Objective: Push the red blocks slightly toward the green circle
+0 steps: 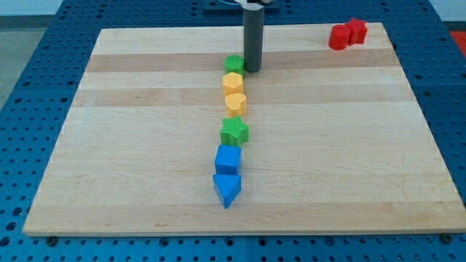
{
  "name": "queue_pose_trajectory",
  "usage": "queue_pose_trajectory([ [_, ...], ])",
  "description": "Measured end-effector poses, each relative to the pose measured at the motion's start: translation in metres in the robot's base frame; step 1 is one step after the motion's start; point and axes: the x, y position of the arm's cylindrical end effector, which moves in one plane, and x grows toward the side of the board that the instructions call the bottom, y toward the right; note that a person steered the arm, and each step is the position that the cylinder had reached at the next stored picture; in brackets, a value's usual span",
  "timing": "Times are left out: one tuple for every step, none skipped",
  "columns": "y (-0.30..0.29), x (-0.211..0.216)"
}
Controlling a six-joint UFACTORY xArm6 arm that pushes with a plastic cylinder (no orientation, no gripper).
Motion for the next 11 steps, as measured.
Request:
queue_pose_trajectory([
  [0.026, 0.0],
  [0.085, 0.0],
  [0.142, -0.007],
  [0.193, -0.025],
  [0.226, -0.043],
  [0.25, -0.054],
  [0.257, -0.073],
  [0.249, -0.084],
  [0.226, -0.085],
  [0.196, -0.091],
  [0.168, -0.102],
])
